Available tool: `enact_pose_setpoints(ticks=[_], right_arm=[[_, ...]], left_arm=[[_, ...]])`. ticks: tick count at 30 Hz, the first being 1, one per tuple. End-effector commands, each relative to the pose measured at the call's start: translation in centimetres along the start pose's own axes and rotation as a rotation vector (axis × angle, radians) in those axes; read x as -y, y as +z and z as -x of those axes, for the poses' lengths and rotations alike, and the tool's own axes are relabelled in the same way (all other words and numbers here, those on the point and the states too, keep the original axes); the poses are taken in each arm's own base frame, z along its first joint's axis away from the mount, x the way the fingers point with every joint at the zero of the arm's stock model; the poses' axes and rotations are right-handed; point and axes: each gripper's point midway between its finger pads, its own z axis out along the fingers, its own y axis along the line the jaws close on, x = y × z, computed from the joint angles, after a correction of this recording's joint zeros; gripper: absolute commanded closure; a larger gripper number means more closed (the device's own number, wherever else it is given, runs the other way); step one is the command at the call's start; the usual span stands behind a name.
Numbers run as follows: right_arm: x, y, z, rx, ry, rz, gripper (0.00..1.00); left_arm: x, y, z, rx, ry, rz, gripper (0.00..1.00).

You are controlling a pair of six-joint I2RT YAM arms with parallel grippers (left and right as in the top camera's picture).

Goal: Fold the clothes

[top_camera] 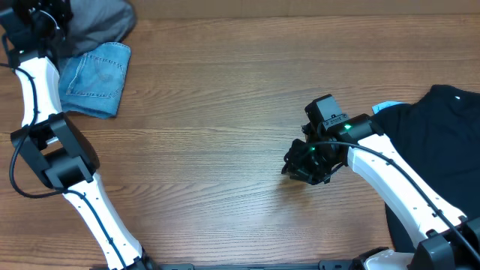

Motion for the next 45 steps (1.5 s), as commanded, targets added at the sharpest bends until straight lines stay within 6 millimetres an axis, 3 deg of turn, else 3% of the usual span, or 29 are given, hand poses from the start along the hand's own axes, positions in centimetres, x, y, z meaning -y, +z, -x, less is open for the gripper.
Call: enact_pose_setpoints(ticks=[1,8,12,15,18,22,31,39,45], right_arm=[[-1.0,-0.6,0.0,0.019,-0.013,0.025,0.74],[-1.2,-0.6,0.2,0.026,-0.015,0.032,0.73],[-1.3,-0.6,0.3,0.027,-0.008,0.034,0.73],[-1.3,-0.6,0.2,0.022,-0.008,0.037,0.73],[-1.3,-0.6,0.1,0.017,-0.008,0.040,0.74],[-1.3,-0.6,0.1,0.018,-0.008,0.040,0.73],[-1.4,-0.6,0.1,0.021,-0.010,0.042,0.73],[-1.6,-0.6,0.5,0.034,-0.025,0.049,0.70],[-1.6,-0.6,0.5,0.035,-0.026,0.050,0.70]], left_arm=[[3.8,-1.9,6.4,0.115,0.087,-0.082,0.96],[7.4,-4.5,11.5,0.190,0.169,-0.164,0.96],[7.7,-4.8,12.3,0.215,0.213,-0.150,0.95],[6.6,-3.7,10.0,0.141,0.272,-0.089,0.95],[5.1,-2.5,5.9,-0.007,0.368,0.004,0.95],[5.0,-2.2,3.1,-0.109,0.389,0.014,0.96],[9.5,-3.3,5.0,-0.065,0.284,-0.176,0.96],[15.3,-2.8,2.4,-0.141,0.214,-0.383,0.95],[17.6,-2.3,1.1,-0.160,0.245,-0.440,0.94]])
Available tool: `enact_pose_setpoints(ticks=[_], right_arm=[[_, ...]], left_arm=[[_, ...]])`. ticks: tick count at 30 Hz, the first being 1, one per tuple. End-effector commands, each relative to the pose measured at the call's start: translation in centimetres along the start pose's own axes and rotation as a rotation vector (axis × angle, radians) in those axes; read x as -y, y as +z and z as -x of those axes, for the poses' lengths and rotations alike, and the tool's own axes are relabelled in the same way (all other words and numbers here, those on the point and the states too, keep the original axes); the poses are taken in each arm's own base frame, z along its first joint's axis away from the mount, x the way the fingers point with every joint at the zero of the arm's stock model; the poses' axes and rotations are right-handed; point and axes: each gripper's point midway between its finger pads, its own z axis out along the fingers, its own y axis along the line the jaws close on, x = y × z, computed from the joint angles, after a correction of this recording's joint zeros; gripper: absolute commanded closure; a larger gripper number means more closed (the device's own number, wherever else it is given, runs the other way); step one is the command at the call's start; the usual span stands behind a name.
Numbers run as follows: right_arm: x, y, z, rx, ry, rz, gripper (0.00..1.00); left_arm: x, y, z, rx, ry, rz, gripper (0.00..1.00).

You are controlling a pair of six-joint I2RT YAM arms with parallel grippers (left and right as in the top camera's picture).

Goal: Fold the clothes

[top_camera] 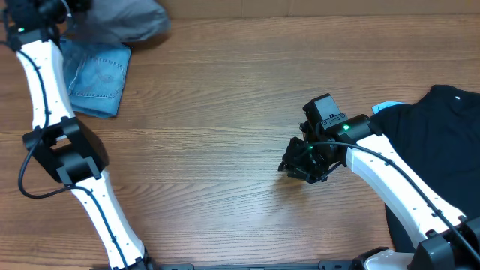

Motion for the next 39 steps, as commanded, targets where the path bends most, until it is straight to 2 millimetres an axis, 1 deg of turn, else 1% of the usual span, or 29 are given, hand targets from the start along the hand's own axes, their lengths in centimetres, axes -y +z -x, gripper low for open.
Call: enact_pose_setpoints(ticks=[1,4,7,10,13,15,18,20,23,26,28,30,32,34,36,39], right_arm=[[-0.9,-0.7,0.1,0.018,-0.020,0.026,0.70],[-0.9,-0.7,0.1,0.018,-0.021,0.026,0.70],[-1.0,-0.7,0.2,0.022,-0.026,0.028,0.70],[-1.3,-0.7,0.7,0.043,-0.037,0.038,0.70],[-1.7,-0.8,1.5,0.073,-0.049,0.060,0.70],[-2.0,-1.0,1.9,0.087,-0.052,0.072,0.70],[-2.0,-1.0,2.0,0.090,-0.058,0.075,0.70],[-1.9,-1.0,1.9,0.085,-0.056,0.071,0.70],[-1.8,-1.0,1.8,0.081,-0.071,0.066,0.70],[-1.7,-1.0,1.8,0.079,-0.069,0.064,0.70],[-1.7,-1.0,1.7,0.078,-0.069,0.064,0.70],[-1.7,-1.0,1.7,0.078,-0.069,0.063,0.70],[-1.7,-1.0,1.7,0.077,-0.069,0.064,0.69],[-1.7,-1.0,1.7,0.077,-0.068,0.064,0.70],[-1.8,-1.0,1.7,0.076,-0.068,0.067,0.70],[-1.9,-1.0,1.5,0.066,-0.069,0.076,0.70]], left_arm=[[5.5,-0.6,3.2,0.035,0.088,-0.109,0.94],[4.6,-1.1,3.5,0.043,0.052,-0.083,0.94],[5.0,-1.5,3.3,0.029,0.008,-0.127,0.95],[6.9,-1.7,2.9,-0.006,-0.059,-0.224,0.96],[10.5,-1.5,2.4,-0.060,-0.090,-0.359,0.96],[12.3,-1.1,2.5,-0.072,-0.084,-0.395,0.96],[13.0,-1.1,3.5,-0.053,-0.074,-0.365,0.96],[13.4,-1.4,4.3,-0.030,-0.026,-0.363,0.95],[12.3,-1.4,4.5,-0.012,-0.006,-0.317,0.92],[9.2,-1.2,3.1,-0.038,0.018,-0.172,0.91],[6.6,-1.2,2.1,-0.065,0.027,-0.043,0.91],[4.0,-1.3,1.0,-0.095,0.074,0.090,0.91],[2.1,-1.5,0.8,-0.104,0.128,0.191,0.90],[1.3,-1.6,1.3,-0.092,0.188,0.238,0.90],[1.0,-1.6,2.5,-0.055,0.262,0.263,0.89],[0.3,-1.9,4.4,0.005,0.340,0.322,0.83]])
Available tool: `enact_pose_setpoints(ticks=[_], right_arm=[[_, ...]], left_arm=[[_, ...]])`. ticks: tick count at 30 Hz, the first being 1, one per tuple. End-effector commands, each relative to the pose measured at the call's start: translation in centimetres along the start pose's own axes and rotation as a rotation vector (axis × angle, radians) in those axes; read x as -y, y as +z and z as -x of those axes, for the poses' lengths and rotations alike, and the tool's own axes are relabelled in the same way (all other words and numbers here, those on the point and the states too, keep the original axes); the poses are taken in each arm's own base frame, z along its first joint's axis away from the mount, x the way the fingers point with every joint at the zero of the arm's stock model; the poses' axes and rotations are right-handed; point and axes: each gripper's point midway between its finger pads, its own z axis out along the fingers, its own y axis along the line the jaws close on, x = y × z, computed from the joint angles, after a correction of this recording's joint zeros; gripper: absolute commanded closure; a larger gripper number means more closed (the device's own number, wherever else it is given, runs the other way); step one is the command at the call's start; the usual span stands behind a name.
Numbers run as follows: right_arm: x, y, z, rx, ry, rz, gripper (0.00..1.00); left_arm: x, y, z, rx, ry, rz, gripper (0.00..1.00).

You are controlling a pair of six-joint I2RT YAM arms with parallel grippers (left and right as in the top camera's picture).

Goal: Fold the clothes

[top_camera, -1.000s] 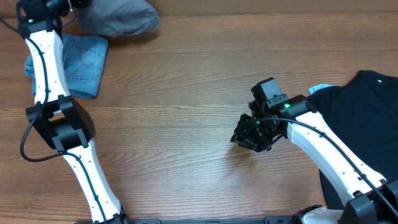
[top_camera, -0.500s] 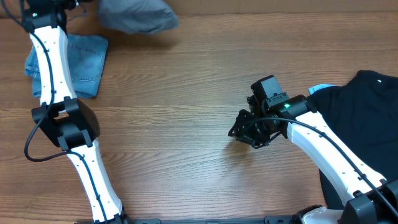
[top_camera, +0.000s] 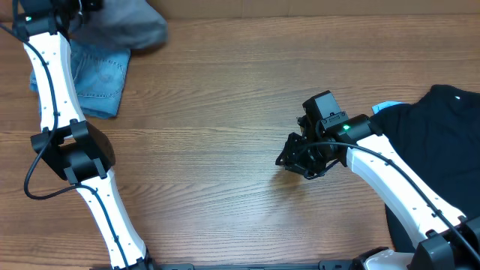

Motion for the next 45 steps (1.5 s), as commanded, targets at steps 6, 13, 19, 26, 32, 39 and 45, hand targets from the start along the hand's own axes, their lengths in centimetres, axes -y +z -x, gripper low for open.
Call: enact_pose_setpoints(ticks=[6,13,19,26,32,39,45], right_arm=[[-1.2,-0.8,-0.6,-0.027,-0.005,0.055,0.70],[-1.1,-0.8,-1.0,-0.046,0.003,0.054,0.70],[-1.1,-0.8,-0.9,-0.042,0.000,0.057,0.70],[-1.2,-0.8,-0.8,-0.039,-0.013,0.058,0.69],[-1.1,-0.8,-0.8,-0.035,-0.020,0.053,0.69],[-1.1,-0.8,-0.7,-0.033,-0.040,0.053,0.69],[-1.1,-0.8,-0.7,-0.030,-0.041,0.052,0.69]], left_arm=[[-3.5,-1.8,3.9,0.082,0.265,0.272,0.76],[-5.8,-2.1,1.2,-0.005,0.217,0.306,0.80],[-6.4,-4.6,-2.5,-0.171,0.084,0.304,0.87],[-7.5,-10.4,-5.1,-0.316,-0.125,0.370,0.88],[-10.8,-15.3,-7.5,-0.404,-0.260,0.504,0.89],[-13.5,-20.0,-10.3,-0.490,-0.374,0.595,0.82],[-14.3,-21.8,-11.3,-0.517,-0.418,0.618,0.53]])
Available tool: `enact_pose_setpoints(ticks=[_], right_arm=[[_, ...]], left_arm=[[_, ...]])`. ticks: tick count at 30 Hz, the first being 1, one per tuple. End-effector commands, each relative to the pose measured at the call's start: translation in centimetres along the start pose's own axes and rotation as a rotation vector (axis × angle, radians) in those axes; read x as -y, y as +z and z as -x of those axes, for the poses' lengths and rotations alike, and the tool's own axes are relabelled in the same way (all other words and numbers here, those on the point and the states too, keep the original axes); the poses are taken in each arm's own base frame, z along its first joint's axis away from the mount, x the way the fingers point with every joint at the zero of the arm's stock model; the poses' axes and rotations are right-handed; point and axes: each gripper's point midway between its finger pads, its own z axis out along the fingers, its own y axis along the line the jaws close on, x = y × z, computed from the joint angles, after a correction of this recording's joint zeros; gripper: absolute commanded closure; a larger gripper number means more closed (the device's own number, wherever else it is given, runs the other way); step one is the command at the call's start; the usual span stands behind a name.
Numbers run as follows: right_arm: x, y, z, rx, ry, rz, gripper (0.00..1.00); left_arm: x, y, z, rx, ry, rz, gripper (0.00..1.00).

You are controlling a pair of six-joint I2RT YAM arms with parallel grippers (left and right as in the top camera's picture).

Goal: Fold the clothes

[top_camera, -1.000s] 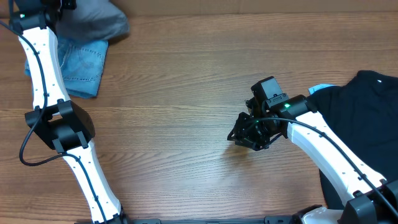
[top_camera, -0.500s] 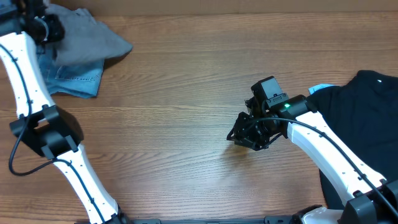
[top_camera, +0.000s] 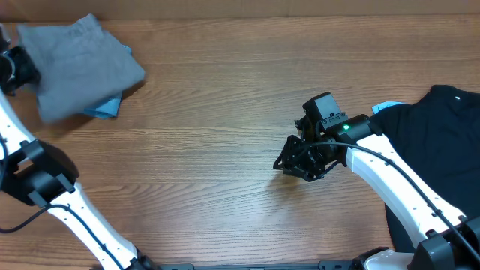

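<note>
A folded grey garment (top_camera: 79, 66) lies flat at the table's far left, covering most of a folded blue denim piece (top_camera: 107, 109), of which only a corner peeks out. My left gripper (top_camera: 16, 69) is at the grey garment's left edge. Whether its fingers still pinch the cloth is not visible. A black garment (top_camera: 442, 150) lies unfolded at the right edge. My right gripper (top_camera: 291, 160) hovers low over bare wood in the middle, left of the black garment, fingers spread and holding nothing.
A bit of light blue cloth (top_camera: 385, 107) shows under the black garment's upper left edge. The wooden table (top_camera: 210, 112) runs between the two piles. The left arm's white links (top_camera: 82, 225) cross the lower left.
The grey garment was bunched at the top edge above the denim. It now lies spread flat on top of it. My left arm has swung to the left edge. The right gripper barely shifted.
At first the grey garment was heaped in the top left corner behind the folded denim, with my left gripper at it. Then it sat bunched slightly further right along the top edge. Now it rests folded on the denim. My right gripper stayed mid-table and spread its fingers.
</note>
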Motion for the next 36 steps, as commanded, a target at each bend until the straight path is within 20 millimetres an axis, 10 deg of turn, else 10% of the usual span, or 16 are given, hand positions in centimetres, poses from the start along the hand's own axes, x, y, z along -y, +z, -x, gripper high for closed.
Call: enact_pose_setpoints(ticks=[1,2,8,14,19,23,29,36], right_arm=[[-0.7,-0.8,0.5,0.030,-0.025,0.020,0.69],[-0.7,-0.8,0.5,0.030,-0.025,0.020,0.69],[-0.7,-0.8,0.5,0.030,-0.038,0.020,0.69],[-0.9,-0.8,0.8,0.040,-0.055,0.027,0.69],[-1.1,-0.8,1.0,0.049,-0.062,0.035,0.69],[-1.2,-0.8,1.0,0.048,-0.062,0.038,0.69],[-1.2,-0.8,1.0,0.048,-0.062,0.038,0.70],[-1.2,-0.8,1.0,0.047,-0.062,0.037,0.70]], left_arm=[[-0.1,-3.9,1.2,0.079,0.000,0.025,0.25],[-0.2,-4.0,1.1,0.075,-0.001,0.025,0.11],[1.9,-6.4,1.7,0.127,0.018,-0.061,0.16],[6.0,-8.7,2.4,0.191,0.125,-0.183,0.54],[4.5,-4.3,3.1,0.161,0.154,-0.040,0.93],[3.0,1.2,3.8,0.144,0.101,-0.026,0.94],[-1.1,8.5,-0.1,-0.038,0.008,0.035,0.91],[-1.7,10.8,-1.2,-0.078,-0.039,-0.017,0.78]])
